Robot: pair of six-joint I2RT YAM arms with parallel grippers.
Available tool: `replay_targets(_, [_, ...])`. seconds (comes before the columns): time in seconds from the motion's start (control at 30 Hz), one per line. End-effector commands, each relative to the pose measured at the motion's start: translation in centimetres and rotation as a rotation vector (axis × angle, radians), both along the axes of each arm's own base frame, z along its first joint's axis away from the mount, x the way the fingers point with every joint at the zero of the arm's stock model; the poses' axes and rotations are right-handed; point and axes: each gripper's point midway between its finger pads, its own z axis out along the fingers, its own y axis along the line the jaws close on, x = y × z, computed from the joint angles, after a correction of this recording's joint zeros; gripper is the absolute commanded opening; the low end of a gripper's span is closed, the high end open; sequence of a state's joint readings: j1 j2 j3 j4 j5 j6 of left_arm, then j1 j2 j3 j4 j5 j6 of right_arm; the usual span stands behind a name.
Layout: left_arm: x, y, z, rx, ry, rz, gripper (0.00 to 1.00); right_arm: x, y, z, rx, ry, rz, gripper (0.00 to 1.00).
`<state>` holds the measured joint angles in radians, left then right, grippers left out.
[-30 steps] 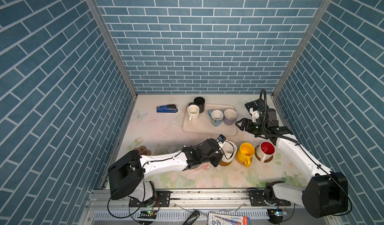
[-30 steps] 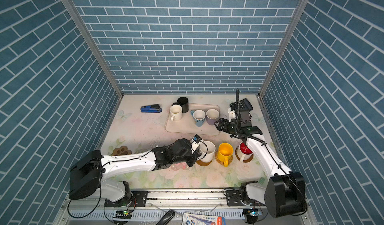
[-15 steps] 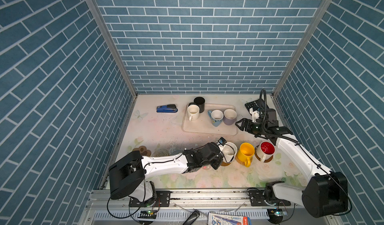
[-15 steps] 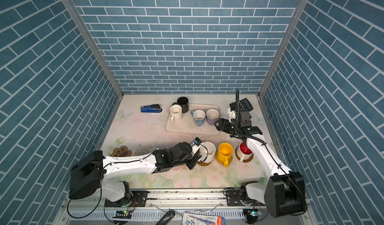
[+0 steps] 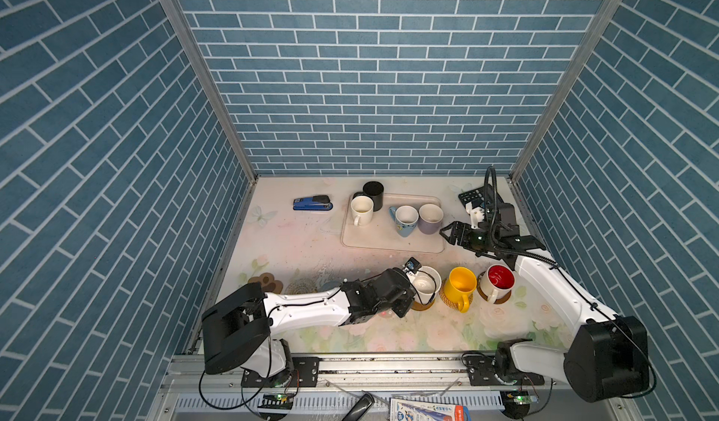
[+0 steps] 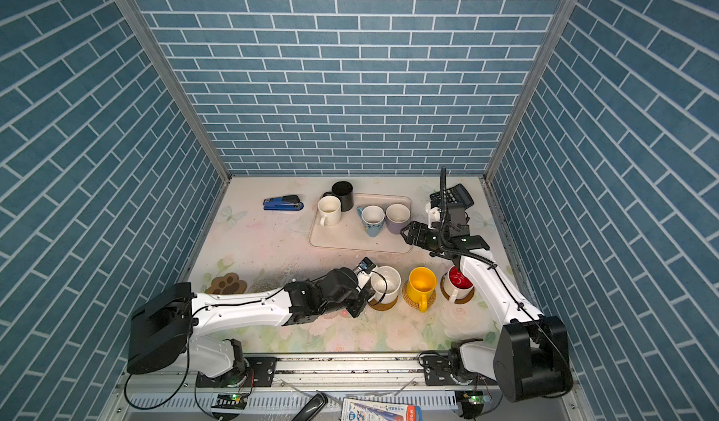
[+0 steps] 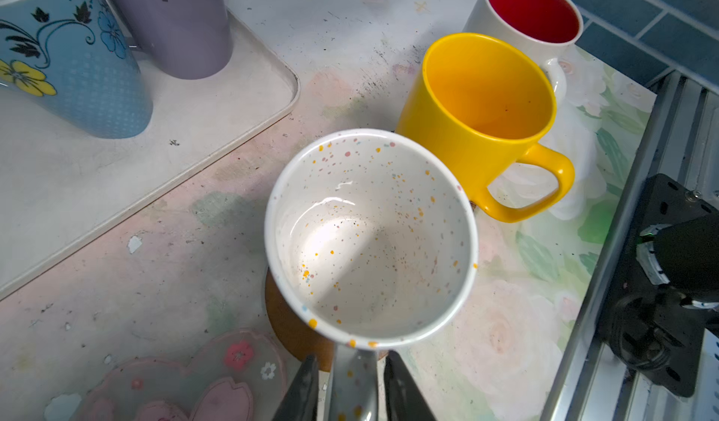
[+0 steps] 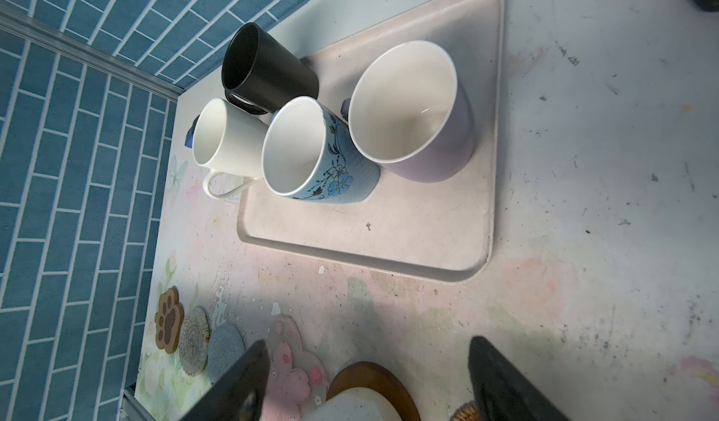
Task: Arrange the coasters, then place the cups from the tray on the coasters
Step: 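Open left gripper and raise it off the speckled mug, then move left gripper back over the plain white mug on the tray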
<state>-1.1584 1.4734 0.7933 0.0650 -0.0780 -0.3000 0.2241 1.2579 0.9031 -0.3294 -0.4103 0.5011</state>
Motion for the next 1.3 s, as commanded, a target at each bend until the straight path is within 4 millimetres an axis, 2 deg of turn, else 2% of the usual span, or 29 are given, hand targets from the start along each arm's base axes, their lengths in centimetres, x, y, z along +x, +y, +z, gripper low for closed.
replay_targets(0.0, [0.1, 0.7, 0.5, 0.001, -0.022, 0.016, 0.36, -0.1, 0.1, -0.7, 0.021, 0.025, -0.008, 0.80])
replay_targets(0.07, [0.2, 0.8, 0.7, 0.001, -0.025, 0.023, 0.41, -0.1, 0.1, -0.8, 0.019, 0.024, -0.010, 0.81])
replay_targets(0.17, [0.4, 1.2, 1.9, -0.006, -0.045, 0.040, 0.52, 0.0, 0.1, -0.8, 0.019, 0.024, -0.010, 0.80])
replay_targets(0.27, [0.9, 2.0, 3.8, -0.021, -0.084, 0.074, 0.64, 0.2, 0.1, -0.7, 0.017, 0.015, -0.012, 0.80])
replay_targets(0.4, [2.5, 4.1, 6.7, -0.025, -0.147, 0.182, 0.85, 0.7, 0.2, -0.4, 0.020, -0.007, -0.014, 0.80])
replay_targets(0.57, [5.2, 6.7, 9.2, -0.046, -0.139, 0.314, 0.93, 1.3, 0.4, 0.2, 0.038, -0.042, -0.026, 0.83])
replay_targets(0.63, [6.4, 8.1, 9.8, -0.055, -0.124, 0.378, 0.96, 1.4, 0.6, 0.4, 0.038, -0.048, -0.024, 0.98])
replay_targets(0.7, [7.6, 9.8, 10.2, -0.051, -0.106, 0.462, 0.99, 1.4, 0.9, 0.7, 0.032, -0.057, -0.017, 0.99])
replay_targets(0.93, [11.7, 15.6, 10.3, 0.010, -0.049, 0.685, 0.97, 0.5, 1.7, 1.3, 0.008, -0.104, 0.002, 0.99])
replay_targets(1.03, [13.3, 17.5, 9.1, 0.037, 0.012, 0.741, 0.97, -0.2, 2.1, 1.4, 0.021, -0.124, 0.007, 0.99])
replay_targets(1.17, [15.1, 19.5, 7.4, 0.051, 0.079, 0.806, 0.99, -0.8, 2.2, 0.6, 0.017, -0.132, -0.016, 0.99])
replay_targets(1.27, [16.3, 20.7, 6.7, 0.056, 0.108, 0.857, 0.99, -1.1, 2.9, 1.5, 0.063, -0.143, -0.005, 0.99])
